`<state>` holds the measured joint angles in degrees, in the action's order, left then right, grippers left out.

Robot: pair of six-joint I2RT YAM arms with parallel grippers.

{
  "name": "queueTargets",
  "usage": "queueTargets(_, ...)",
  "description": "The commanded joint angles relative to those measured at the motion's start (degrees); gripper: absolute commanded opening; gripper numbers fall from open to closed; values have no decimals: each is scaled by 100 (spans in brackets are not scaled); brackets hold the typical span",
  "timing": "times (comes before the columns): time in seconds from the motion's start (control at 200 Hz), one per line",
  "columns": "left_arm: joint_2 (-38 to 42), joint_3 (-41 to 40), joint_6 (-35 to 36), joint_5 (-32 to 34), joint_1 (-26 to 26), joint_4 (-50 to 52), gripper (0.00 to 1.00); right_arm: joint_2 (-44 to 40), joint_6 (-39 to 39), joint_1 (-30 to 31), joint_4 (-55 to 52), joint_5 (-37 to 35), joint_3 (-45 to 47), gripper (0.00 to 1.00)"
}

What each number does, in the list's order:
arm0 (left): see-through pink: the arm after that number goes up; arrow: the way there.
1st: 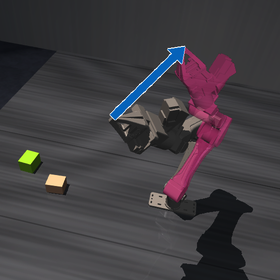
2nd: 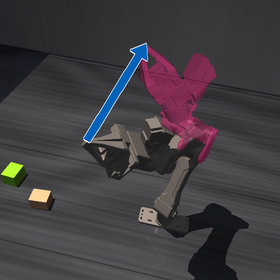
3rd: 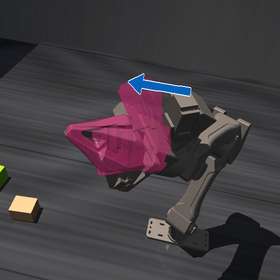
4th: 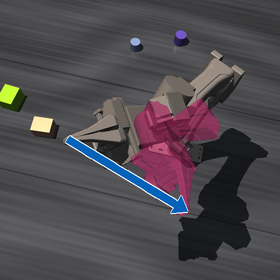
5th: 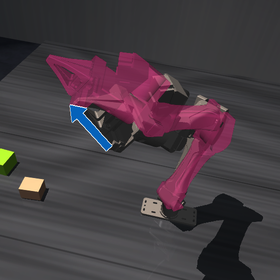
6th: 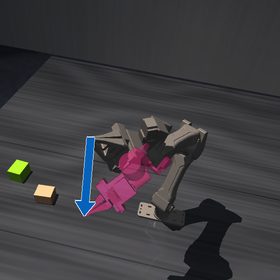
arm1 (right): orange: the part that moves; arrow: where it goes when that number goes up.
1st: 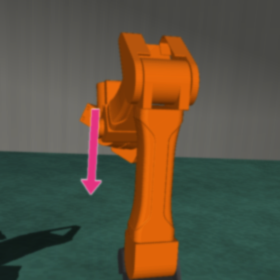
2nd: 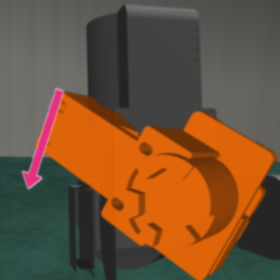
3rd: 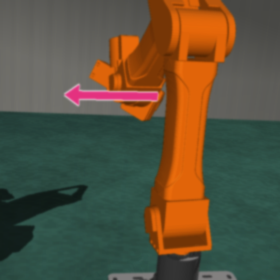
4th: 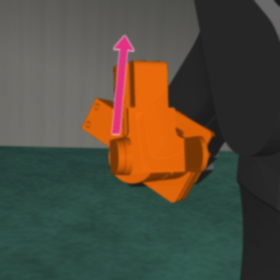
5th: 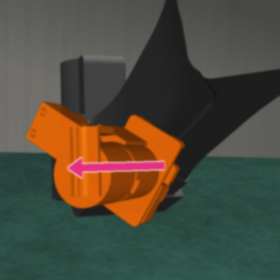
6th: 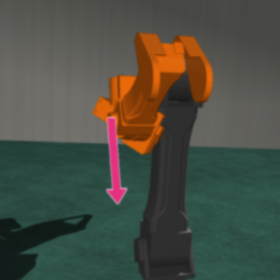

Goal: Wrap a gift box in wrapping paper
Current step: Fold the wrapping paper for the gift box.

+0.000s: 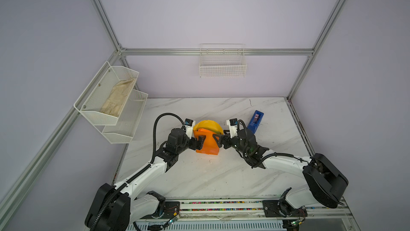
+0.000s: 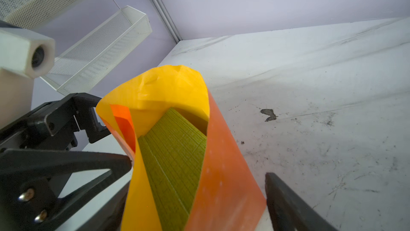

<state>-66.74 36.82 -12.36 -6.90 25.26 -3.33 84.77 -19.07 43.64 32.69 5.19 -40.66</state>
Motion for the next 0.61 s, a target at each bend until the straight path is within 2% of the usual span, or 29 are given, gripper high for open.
queueTargets(0.0,-135,593,289,94,23,123,95,208,-80,35,-369,-198,-149,85)
queueTargets(0.22,-491,745,404,316,15,209,95,382,-102,47,-550,-204,-222,84)
queueTargets(0.315,-677,814,418,295,15,268,92,343,-97,48,-613,-185,-290,84)
queueTargets(0.6,-888,778,247,252,-28,79,65,-208,-121,48,-1099,-339,-436,85)
